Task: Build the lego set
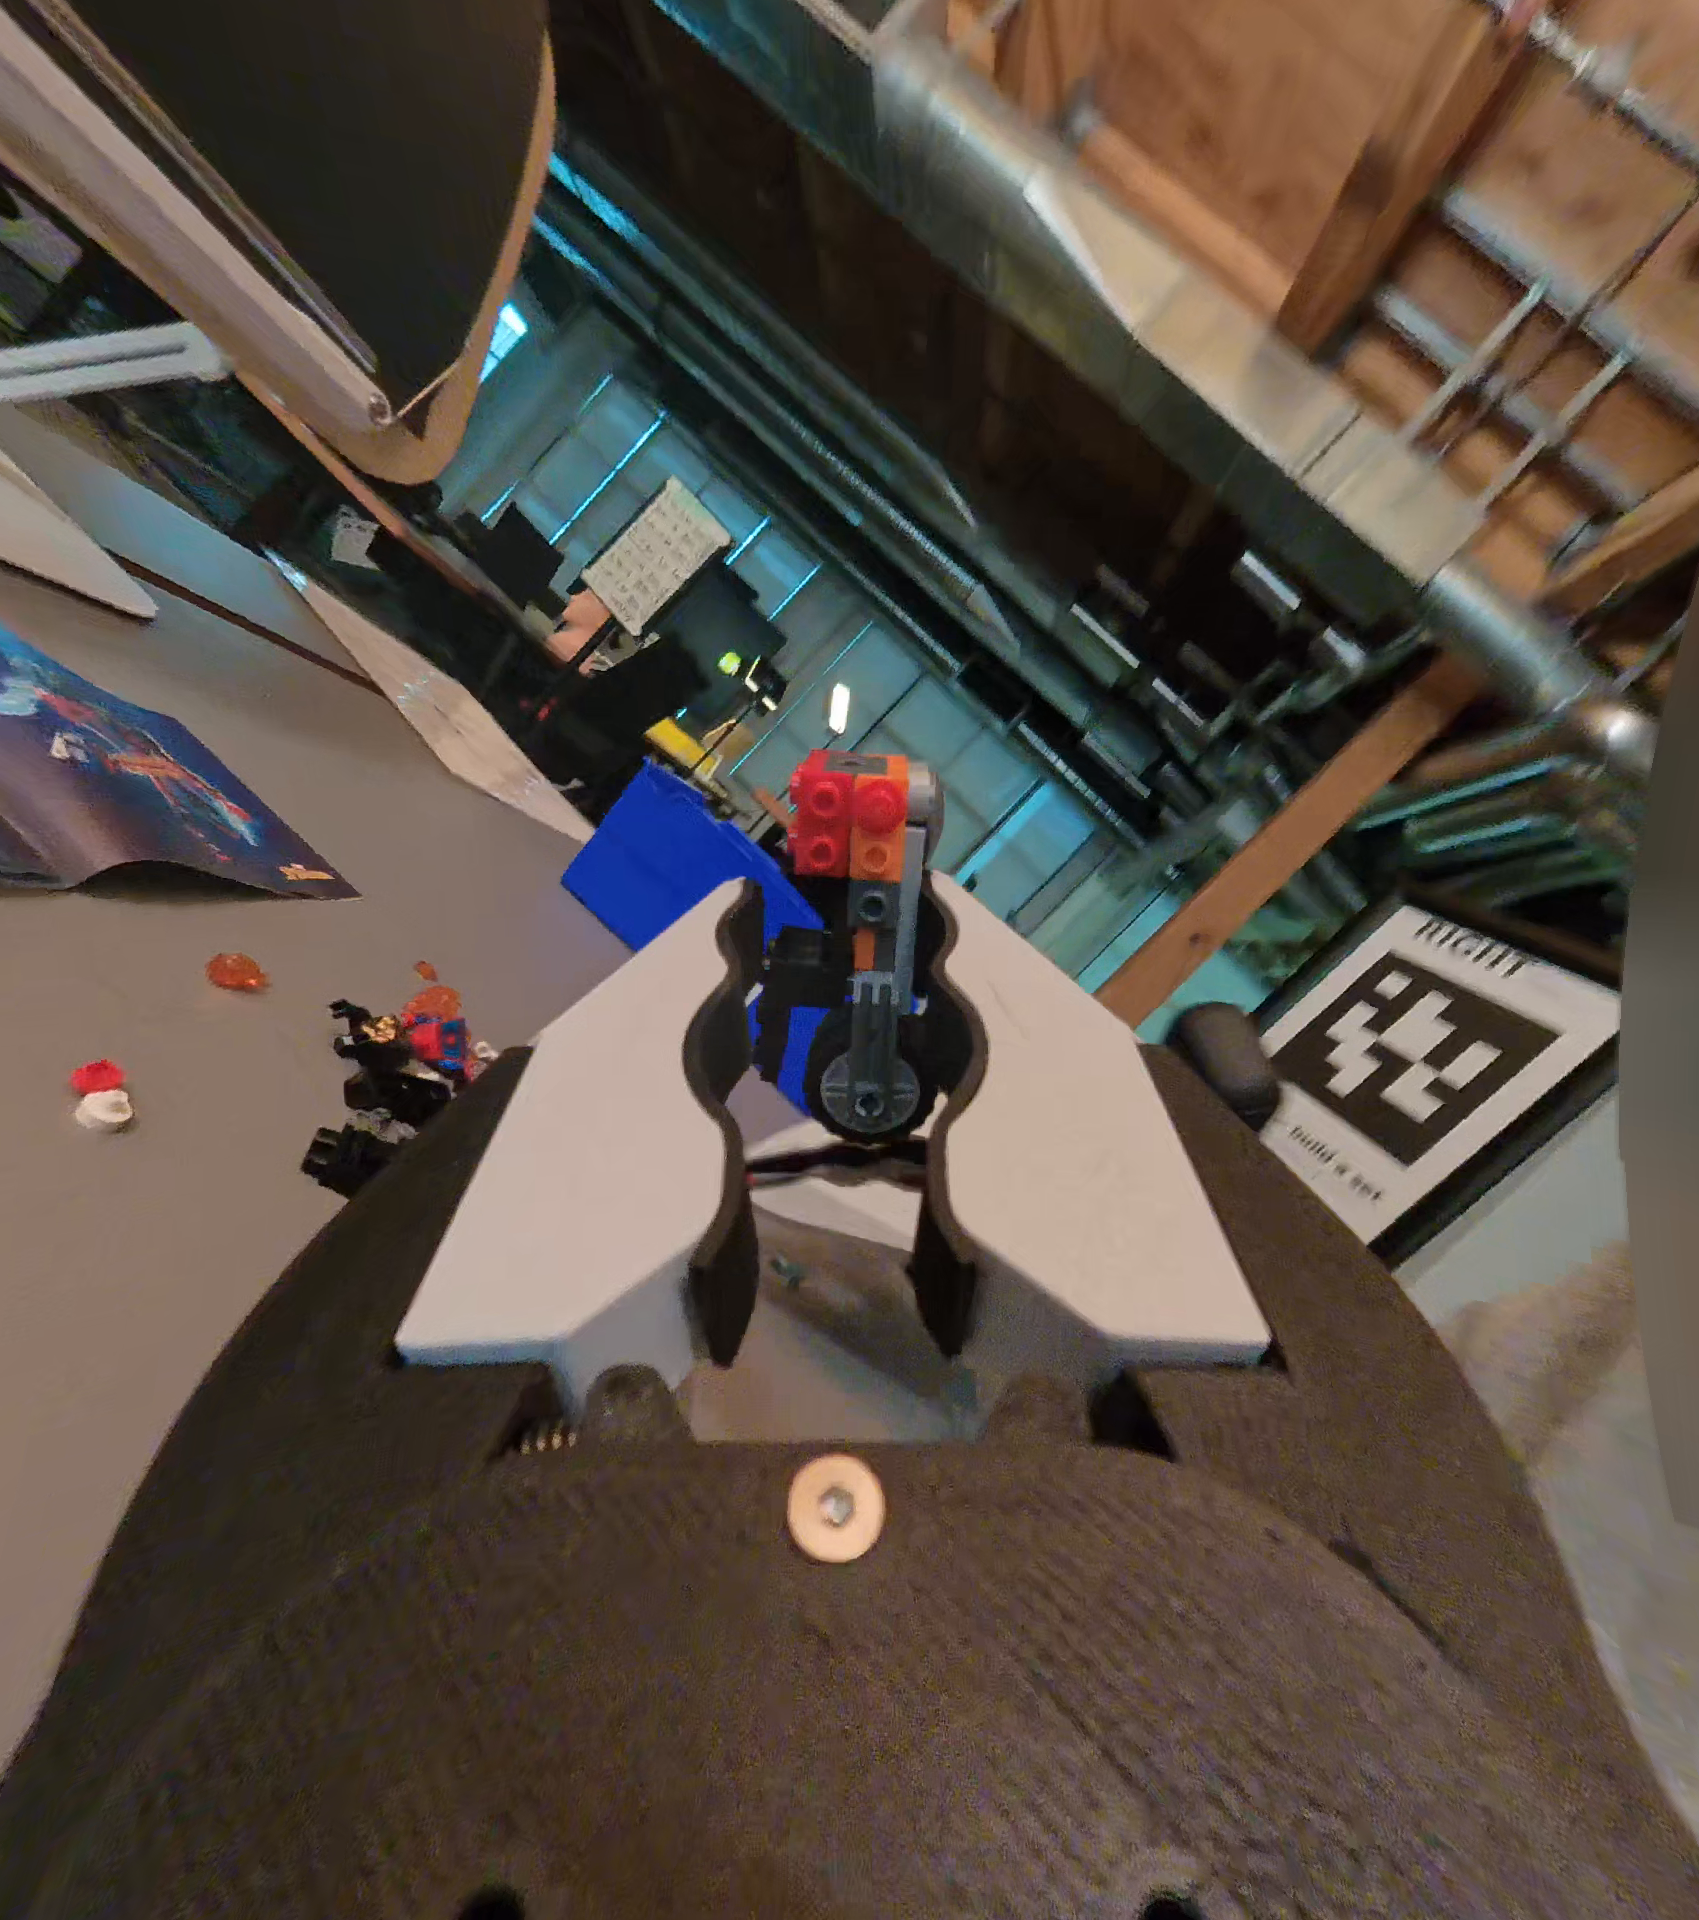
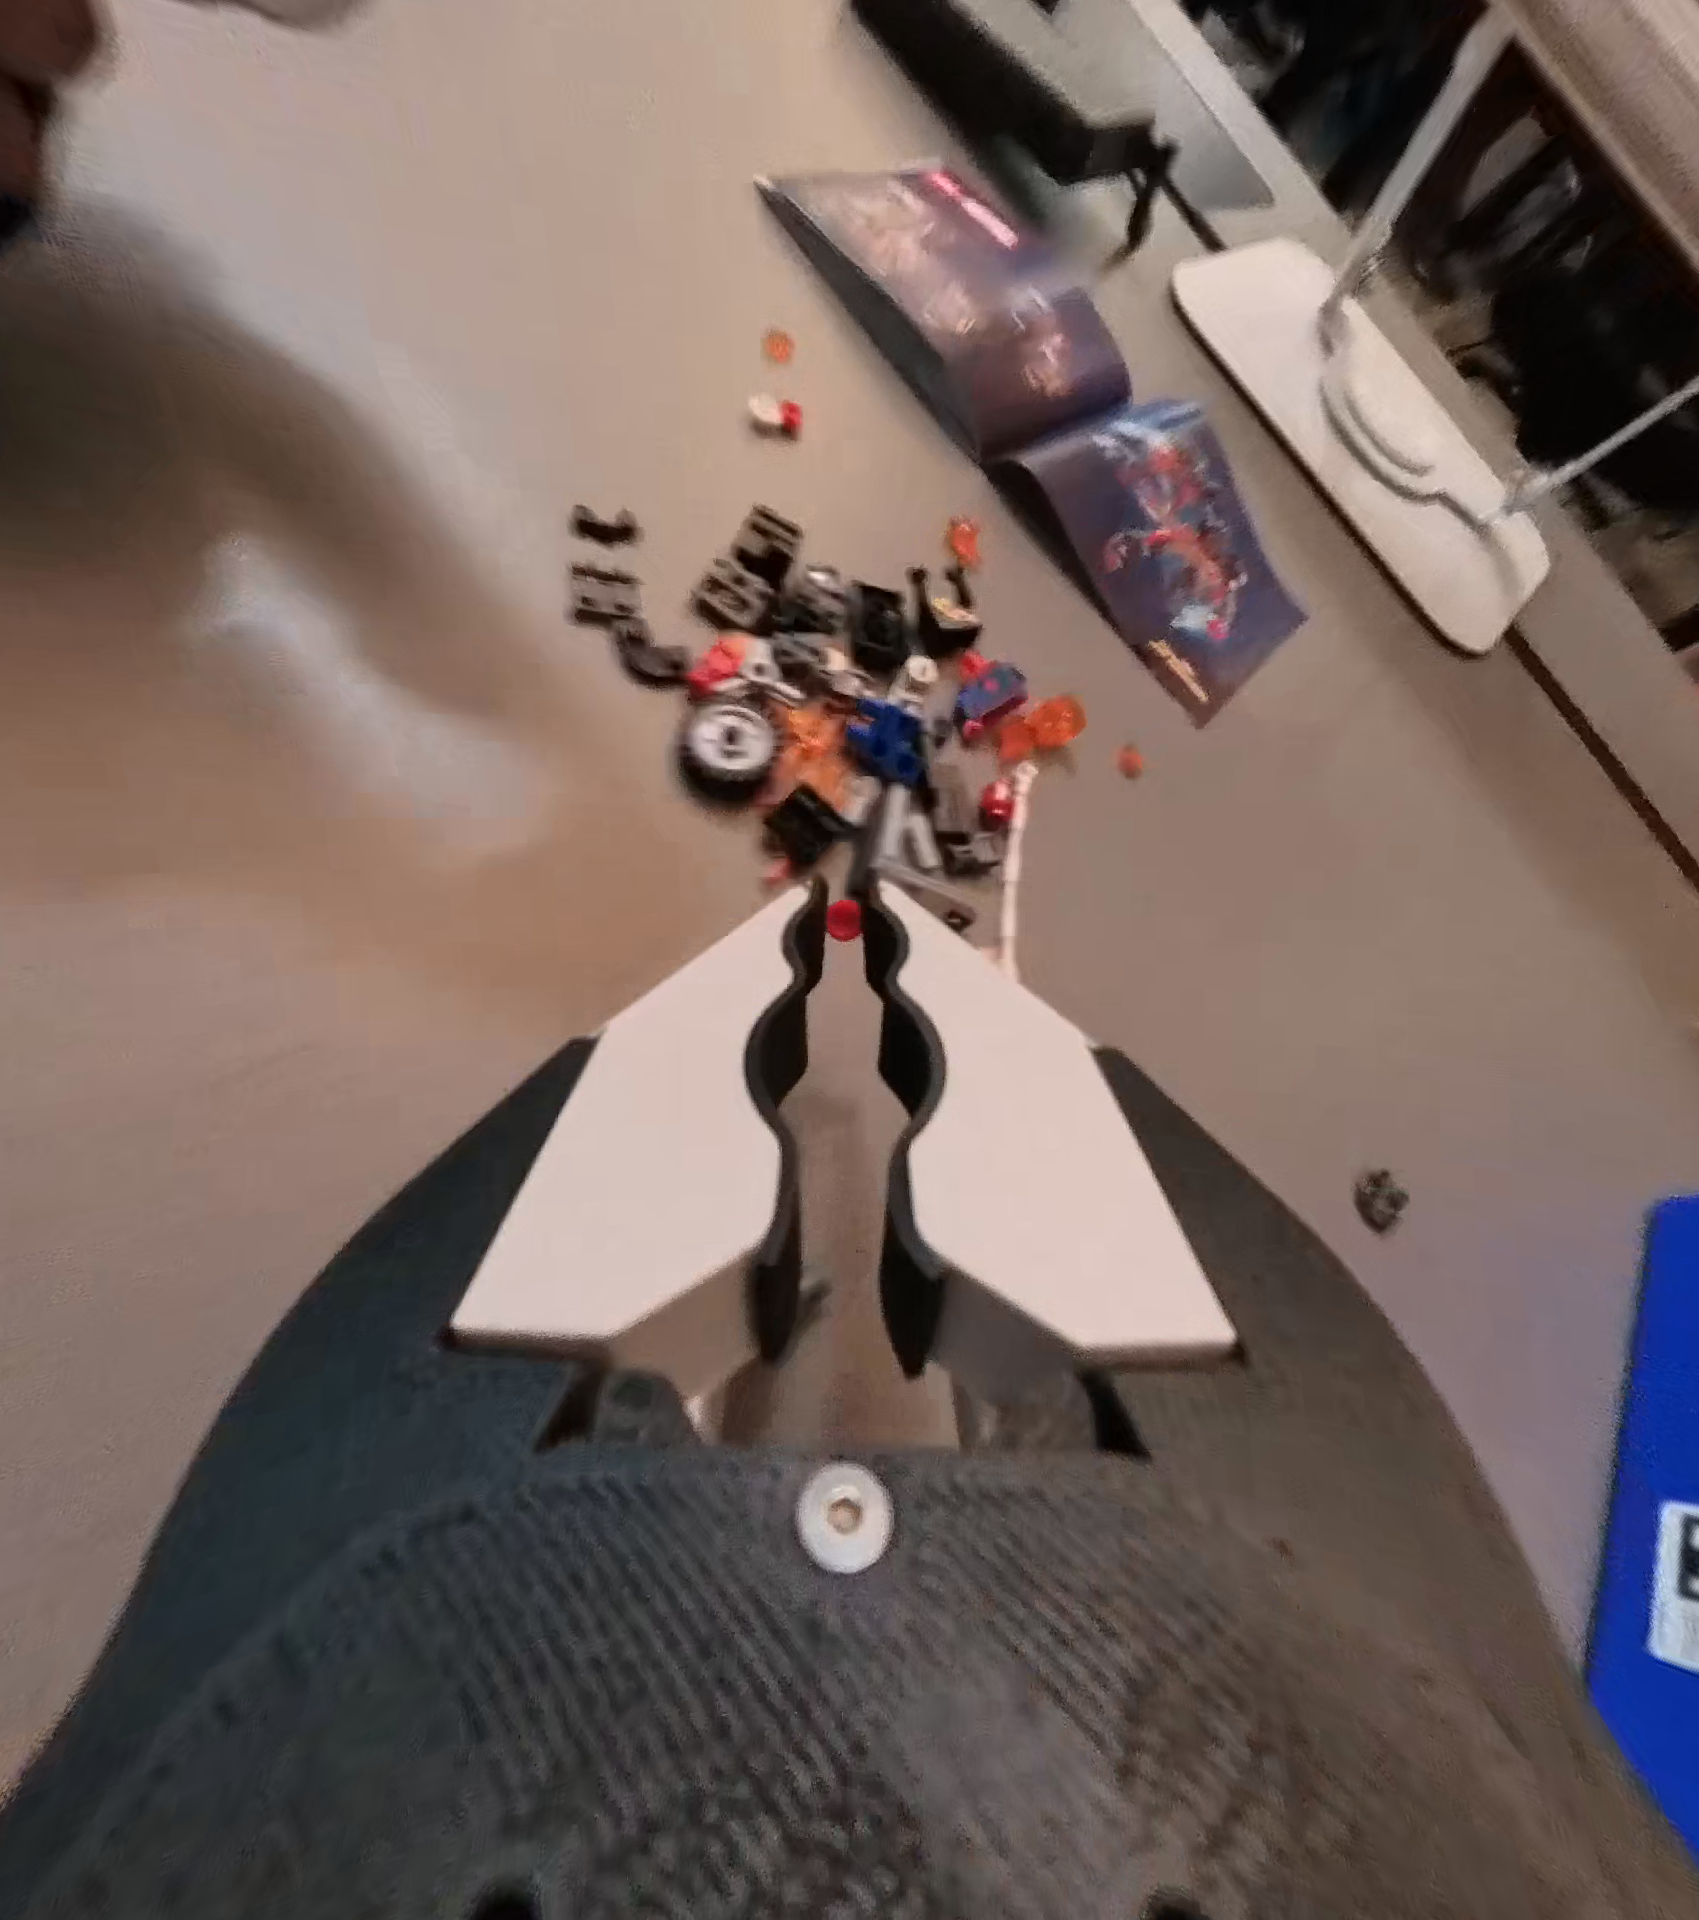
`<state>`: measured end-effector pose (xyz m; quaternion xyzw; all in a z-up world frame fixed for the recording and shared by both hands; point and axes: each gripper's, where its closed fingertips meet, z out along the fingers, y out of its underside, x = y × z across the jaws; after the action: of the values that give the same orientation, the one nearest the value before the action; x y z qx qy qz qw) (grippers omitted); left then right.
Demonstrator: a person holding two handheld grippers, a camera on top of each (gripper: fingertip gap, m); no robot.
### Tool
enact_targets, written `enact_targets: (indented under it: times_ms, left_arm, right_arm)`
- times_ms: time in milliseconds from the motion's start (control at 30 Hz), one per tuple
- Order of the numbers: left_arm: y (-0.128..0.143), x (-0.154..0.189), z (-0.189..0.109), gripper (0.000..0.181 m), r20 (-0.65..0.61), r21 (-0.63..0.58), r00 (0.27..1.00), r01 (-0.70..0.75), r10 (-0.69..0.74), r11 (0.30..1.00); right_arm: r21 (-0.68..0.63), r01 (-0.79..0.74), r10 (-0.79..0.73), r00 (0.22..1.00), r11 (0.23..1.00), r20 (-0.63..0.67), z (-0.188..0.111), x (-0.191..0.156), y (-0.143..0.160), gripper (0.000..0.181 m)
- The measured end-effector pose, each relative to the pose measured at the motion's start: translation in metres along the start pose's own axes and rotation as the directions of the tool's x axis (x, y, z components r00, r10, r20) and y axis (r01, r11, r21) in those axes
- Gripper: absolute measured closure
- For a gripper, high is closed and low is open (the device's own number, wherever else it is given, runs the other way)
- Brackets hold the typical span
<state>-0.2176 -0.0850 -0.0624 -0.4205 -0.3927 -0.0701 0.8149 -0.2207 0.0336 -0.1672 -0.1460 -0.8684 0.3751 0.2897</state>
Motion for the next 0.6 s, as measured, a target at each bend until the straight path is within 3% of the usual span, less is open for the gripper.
enact_targets:
  times_ms: [33, 200, 267, 400, 533, 600]
  left_arm:
    - [-0.001, -0.002, 0.0, 0.154, -0.008, 0.009, 1.0, 0.028, -0.028, 1.0]
    - [0.0, -0.006, 0.004, 0.154, -0.048, 0.04, 0.996, 0.075, -0.073, 0.996]
    - [-0.008, -0.008, 0.012, 0.155, -0.056, 0.076, 0.997, 0.061, -0.057, 0.995]
    - [0.002, -0.009, 0.022, 0.155, -0.035, 0.015, 0.999, -0.007, 0.008, 1.0]
    - [0.013, -0.006, 0.023, 0.155, -0.064, -0.025, 0.997, 0.03, -0.031, 0.999]
    - [0.009, -0.004, 0.02, 0.155, -0.075, -0.002, 0.996, 0.04, -0.04, 0.999]
  right_arm:
    - [0.002, -0.004, 0.004, 1.0, 1.0, -0.011, 0.008, 0.01, 0.003, 0.176]
    - [0.018, -0.162, 0.158, 0.977, 0.987, 0.141, 0.024, 0.026, 0.009, 0.174]
    - [-0.004, -0.219, 0.215, 0.957, 0.976, 0.193, 0.017, 0.025, 0.009, 0.149]
    - [0.016, -0.32, 0.315, 0.939, 0.947, 0.138, -0.021, 0.039, 0.013, 0.135]
    - [-0.011, -0.35, 0.35, 0.937, 0.937, 0.011, -0.052, 0.045, 0.055, 0.131]
    - [-0.023, -0.375, 0.376, 0.925, 0.927, 0.054, -0.062, 0.03, 0.067, 0.135]
